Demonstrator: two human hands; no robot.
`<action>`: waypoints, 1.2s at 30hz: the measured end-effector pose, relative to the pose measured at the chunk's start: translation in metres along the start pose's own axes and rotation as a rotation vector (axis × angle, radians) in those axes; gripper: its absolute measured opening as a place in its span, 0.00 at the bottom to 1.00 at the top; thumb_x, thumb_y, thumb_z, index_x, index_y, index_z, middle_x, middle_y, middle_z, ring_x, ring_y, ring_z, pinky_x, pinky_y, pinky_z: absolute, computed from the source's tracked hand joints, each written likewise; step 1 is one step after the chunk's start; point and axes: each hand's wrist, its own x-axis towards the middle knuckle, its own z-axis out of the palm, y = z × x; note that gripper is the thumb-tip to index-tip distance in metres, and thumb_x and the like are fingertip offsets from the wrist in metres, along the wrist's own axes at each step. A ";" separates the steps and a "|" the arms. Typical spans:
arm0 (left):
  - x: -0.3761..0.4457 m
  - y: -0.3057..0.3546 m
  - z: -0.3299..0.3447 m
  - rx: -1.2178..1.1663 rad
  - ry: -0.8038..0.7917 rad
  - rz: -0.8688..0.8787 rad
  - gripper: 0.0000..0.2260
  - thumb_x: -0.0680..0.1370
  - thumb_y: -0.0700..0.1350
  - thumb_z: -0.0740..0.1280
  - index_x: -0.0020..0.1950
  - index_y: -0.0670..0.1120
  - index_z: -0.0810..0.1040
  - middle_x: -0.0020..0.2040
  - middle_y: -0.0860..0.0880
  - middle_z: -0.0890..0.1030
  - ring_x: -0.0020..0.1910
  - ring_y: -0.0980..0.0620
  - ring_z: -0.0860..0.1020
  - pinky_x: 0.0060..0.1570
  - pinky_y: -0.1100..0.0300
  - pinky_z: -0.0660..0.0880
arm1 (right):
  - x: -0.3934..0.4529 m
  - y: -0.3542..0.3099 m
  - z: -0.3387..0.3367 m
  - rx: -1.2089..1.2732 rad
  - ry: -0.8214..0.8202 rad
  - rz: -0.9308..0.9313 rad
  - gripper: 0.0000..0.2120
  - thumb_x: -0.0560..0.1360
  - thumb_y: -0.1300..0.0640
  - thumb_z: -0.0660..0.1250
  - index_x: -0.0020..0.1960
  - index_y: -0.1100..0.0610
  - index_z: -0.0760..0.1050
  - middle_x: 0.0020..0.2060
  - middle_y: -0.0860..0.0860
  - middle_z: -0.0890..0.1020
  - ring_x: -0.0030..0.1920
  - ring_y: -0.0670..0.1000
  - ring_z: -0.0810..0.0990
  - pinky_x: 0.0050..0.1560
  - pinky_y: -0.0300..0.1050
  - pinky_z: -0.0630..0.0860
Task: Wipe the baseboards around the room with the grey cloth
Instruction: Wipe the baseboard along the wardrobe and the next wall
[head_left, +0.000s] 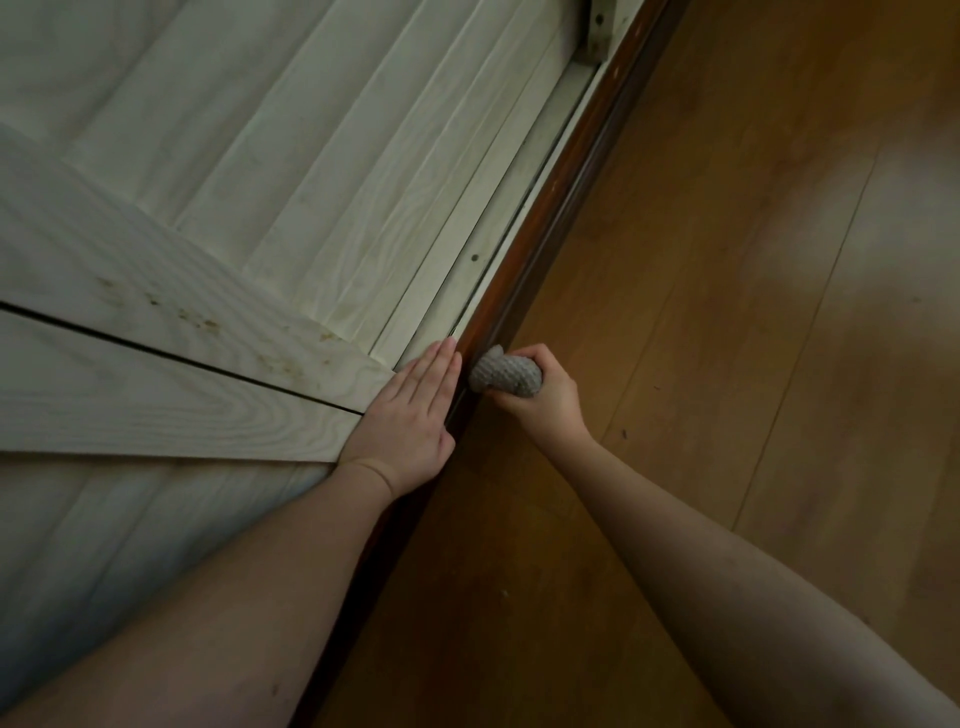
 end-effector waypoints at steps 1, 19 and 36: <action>0.000 0.000 0.000 0.004 0.002 0.000 0.35 0.78 0.51 0.53 0.80 0.40 0.42 0.81 0.41 0.41 0.81 0.45 0.45 0.79 0.49 0.50 | -0.001 0.002 -0.001 -0.031 -0.011 -0.018 0.20 0.69 0.58 0.77 0.51 0.41 0.73 0.52 0.43 0.79 0.52 0.41 0.79 0.49 0.39 0.80; 0.001 -0.001 0.001 -0.021 0.064 0.032 0.32 0.78 0.50 0.50 0.79 0.38 0.49 0.81 0.39 0.51 0.80 0.44 0.52 0.78 0.48 0.54 | 0.002 0.003 0.009 -0.192 0.080 -0.139 0.21 0.70 0.56 0.76 0.59 0.43 0.76 0.52 0.43 0.74 0.52 0.34 0.73 0.48 0.23 0.70; -0.002 -0.002 0.001 -0.073 0.031 0.025 0.31 0.79 0.51 0.50 0.80 0.37 0.53 0.81 0.39 0.52 0.80 0.43 0.53 0.77 0.47 0.56 | 0.178 -0.045 -0.102 -0.289 0.179 -0.010 0.15 0.74 0.55 0.73 0.58 0.45 0.74 0.58 0.50 0.75 0.55 0.50 0.76 0.53 0.42 0.77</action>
